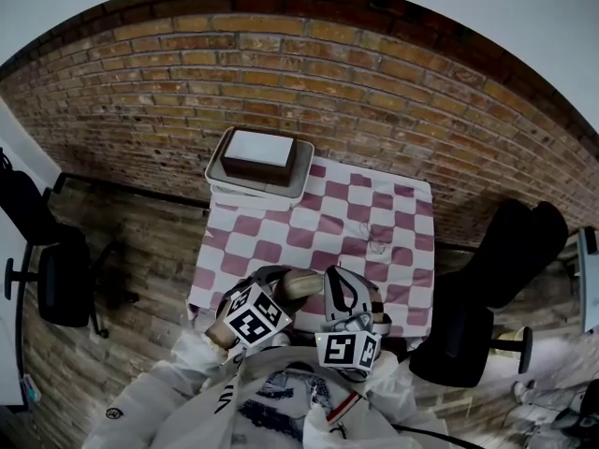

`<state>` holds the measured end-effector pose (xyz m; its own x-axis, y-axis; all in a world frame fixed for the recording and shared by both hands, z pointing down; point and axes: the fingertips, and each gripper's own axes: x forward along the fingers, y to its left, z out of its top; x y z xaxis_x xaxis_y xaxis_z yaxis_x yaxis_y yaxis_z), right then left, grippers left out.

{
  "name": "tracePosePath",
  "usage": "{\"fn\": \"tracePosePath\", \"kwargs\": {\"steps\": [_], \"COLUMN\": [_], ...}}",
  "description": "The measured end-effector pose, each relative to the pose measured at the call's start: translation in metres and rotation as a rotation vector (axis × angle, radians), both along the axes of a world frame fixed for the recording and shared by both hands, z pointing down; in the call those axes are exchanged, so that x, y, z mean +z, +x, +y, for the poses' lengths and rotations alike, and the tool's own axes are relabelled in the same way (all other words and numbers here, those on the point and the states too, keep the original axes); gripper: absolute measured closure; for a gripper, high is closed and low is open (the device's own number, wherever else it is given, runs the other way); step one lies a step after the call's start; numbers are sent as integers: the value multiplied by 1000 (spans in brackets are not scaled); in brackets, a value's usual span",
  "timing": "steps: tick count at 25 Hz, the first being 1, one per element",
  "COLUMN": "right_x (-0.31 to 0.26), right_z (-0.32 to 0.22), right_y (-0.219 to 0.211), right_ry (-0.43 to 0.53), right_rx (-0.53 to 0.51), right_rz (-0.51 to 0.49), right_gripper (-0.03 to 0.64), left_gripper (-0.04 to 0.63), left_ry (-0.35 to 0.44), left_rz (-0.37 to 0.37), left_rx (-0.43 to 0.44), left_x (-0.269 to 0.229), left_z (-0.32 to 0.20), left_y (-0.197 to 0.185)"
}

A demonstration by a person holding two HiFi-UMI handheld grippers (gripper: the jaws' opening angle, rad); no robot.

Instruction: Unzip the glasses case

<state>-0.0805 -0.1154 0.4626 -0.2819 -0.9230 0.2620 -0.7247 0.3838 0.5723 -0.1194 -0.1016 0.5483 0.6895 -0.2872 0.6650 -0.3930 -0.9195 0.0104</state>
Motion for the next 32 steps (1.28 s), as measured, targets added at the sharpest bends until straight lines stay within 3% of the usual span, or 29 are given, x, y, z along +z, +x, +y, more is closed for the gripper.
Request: {"fn": "tracePosePath", "kwargs": {"steps": [3,5,8,10,22,32], "right_x": [1,-3,-13,-14,-23,-25], "right_z": [0,-1,-3,-2,3,24], "right_y": [4,7,15,24,77,91], "right_ry": [-40,-71,-113,-146,-206,-269], "right_rx": [-39,-92,-137,-160,-236,-410], "right_rz": [-102,-226,-409,-467,-540,-544], "right_gripper": [601,597,551,535,411,305], "left_gripper": [311,311,313,311,311,311], "left_ry": [2,11,22,22,37,53], "left_rz": [11,21,32,45,45,-4], "left_rx": [3,0,0,0,-32,-13], "left_x": [-2,-5,-10,-15,-23,-19], "left_z": [-2,-4,-6,-7,-16,-14], "left_y": [4,7,14,20,59,94]}}
